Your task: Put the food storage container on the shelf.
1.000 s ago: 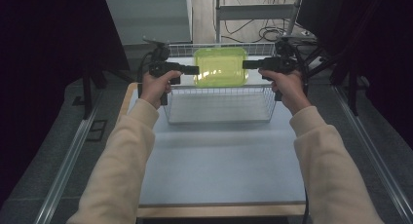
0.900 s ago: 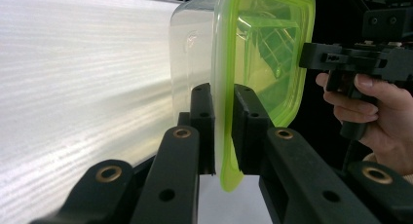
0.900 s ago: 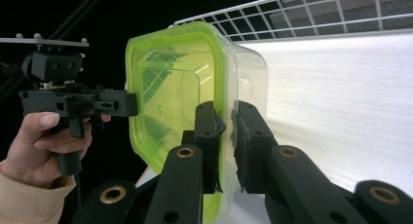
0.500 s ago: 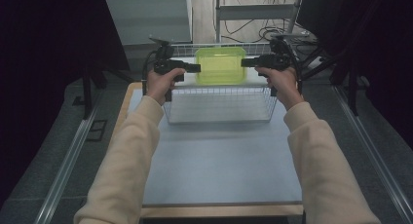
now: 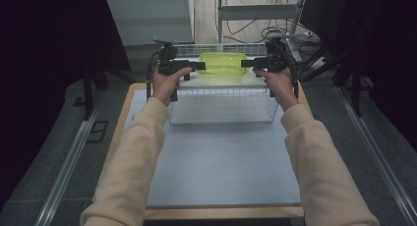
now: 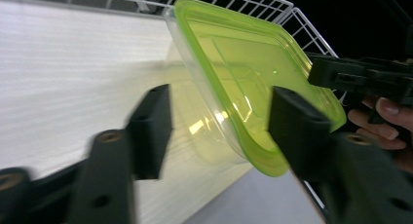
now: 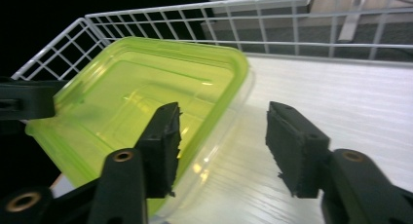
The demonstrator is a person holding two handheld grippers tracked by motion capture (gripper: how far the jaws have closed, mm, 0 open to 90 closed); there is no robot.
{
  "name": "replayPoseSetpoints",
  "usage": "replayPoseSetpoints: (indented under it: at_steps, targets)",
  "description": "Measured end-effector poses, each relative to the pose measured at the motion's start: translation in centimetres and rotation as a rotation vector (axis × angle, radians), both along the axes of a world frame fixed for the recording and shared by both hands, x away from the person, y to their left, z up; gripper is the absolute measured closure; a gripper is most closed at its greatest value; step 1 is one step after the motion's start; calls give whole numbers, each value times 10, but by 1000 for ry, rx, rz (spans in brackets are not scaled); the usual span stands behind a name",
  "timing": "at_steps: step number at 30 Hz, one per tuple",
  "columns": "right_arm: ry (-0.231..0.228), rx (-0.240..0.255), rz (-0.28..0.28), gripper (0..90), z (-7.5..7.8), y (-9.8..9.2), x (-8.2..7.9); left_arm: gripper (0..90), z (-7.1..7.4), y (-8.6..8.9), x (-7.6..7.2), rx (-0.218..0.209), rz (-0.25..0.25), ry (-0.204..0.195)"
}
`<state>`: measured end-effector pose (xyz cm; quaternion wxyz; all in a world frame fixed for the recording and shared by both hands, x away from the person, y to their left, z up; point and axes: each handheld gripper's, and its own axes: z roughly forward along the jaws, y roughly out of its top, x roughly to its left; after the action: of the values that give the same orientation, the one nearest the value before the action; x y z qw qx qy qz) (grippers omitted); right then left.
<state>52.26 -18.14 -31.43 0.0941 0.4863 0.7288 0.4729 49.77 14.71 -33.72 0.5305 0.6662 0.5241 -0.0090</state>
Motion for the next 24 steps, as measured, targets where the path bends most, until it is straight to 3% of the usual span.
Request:
replayPoseSetpoints:
  at_steps: [3, 6, 8, 13, 18, 24]
  targets:
    - [-12, 3, 6, 410, 0, -5, -4, 295, 1, 4, -3, -7, 7, -22]
    - [-47, -8, 26, 387, 4, -10, -11, 284, 3, 7, -11, 2, -4, -50]
    - [-77, 11, 44, 382, 6, -14, -18, 283, 3, 8, -17, 7, -10, -65]
    - [-86, 65, 97, 373, 8, -24, -33, 283, 3, 12, -34, -14, -2, -90]
    - [-98, 76, 146, 371, 2, -29, -49, 284, 1, 15, -59, 44, -18, -131]
    - [-134, 76, 216, 369, -13, -36, -78, 285, -10, 19, -94, 54, -35, -178]
